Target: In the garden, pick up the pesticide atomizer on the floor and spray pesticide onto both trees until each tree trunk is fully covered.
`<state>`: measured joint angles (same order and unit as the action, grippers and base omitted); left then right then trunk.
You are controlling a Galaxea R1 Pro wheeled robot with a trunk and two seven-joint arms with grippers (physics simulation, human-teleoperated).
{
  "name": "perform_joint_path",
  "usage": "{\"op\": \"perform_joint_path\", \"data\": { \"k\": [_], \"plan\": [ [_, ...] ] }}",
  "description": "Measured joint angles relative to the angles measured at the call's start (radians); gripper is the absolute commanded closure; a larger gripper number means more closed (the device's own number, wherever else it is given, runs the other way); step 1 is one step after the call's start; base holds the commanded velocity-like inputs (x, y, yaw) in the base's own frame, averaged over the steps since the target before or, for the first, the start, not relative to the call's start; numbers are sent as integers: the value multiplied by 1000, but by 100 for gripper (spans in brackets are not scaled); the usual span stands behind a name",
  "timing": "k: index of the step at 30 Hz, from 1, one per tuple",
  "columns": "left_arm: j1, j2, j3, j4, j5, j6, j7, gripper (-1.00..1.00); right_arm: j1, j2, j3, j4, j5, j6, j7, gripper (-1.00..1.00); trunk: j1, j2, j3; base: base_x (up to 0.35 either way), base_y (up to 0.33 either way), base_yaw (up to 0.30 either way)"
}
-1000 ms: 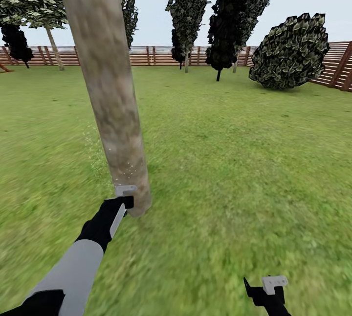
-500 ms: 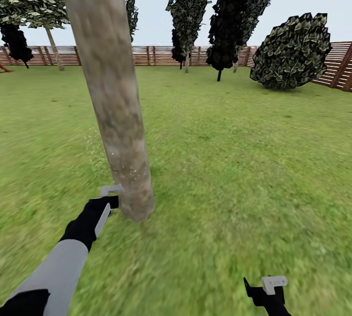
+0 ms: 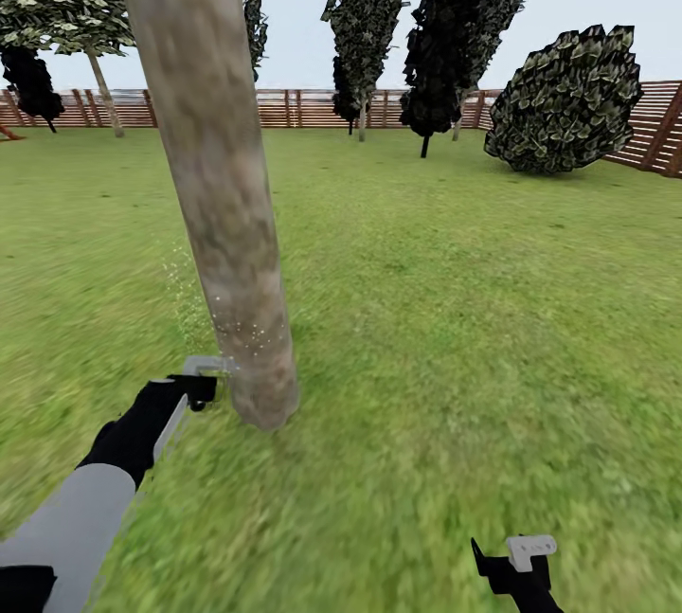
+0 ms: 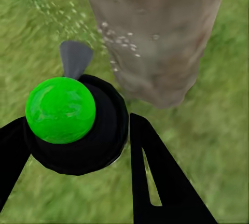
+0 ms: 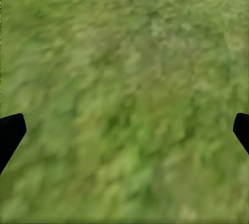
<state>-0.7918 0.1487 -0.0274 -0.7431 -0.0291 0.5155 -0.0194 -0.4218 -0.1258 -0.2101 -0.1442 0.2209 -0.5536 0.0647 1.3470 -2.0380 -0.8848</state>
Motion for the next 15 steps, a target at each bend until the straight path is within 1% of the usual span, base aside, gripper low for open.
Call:
{"op": "perform_joint_path", "data": {
  "k": [1,2,4,5,6,7,8,9,11,12,13,15],
  "plan": [
    [0,13,0,-1,4,0,-10,100,0,0,0,0,0,0,0,-100,0,0,0,0,0,0],
    [0,16,1,-3,8,0,-17,100,0,0,0,0,0,0,1,-100,0,0,0,0,0,0],
    [0,9,-2,-4,11,0,-20,100,0,0,0,0,0,0,1,-100,0,0,0,0,0,0],
    [-1,-5,-4,-8,15,0,-21,100,0,0,0,0,0,0,1,-100,0,0,0,0,0,0],
    [-1,-29,-6,-17,16,2,-21,100,0,0,0,0,0,0,1,-100,0,0,0,0,0,0],
    [-1,-62,-9,-34,12,6,-21,100,0,0,0,0,0,0,1,-100,0,0,0,0,0,0],
    [-1,-85,-10,-53,10,18,-21,100,0,0,0,0,0,0,1,-100,0,0,0,0,0,0],
    [-1,-100,-10,-80,7,46,-21,100,0,0,0,0,0,0,1,-100,0,0,0,0,0,0],
    [-1,-112,-9,-131,4,97,-21,100,0,0,0,0,0,0,1,-100,0,0,0,0,0,0],
    [-1,-114,-9,-163,5,119,-21,100,0,0,0,0,0,0,1,-100,0,0,0,0,0,0],
    [-1,-111,-7,-199,6,134,-22,100,0,0,0,0,0,0,1,-100,0,0,0,0,0,0],
    [-1,-103,-3,-224,5,149,-23,100,0,0,0,0,0,0,1,-100,0,0,0,0,0,0]
  ]
}}
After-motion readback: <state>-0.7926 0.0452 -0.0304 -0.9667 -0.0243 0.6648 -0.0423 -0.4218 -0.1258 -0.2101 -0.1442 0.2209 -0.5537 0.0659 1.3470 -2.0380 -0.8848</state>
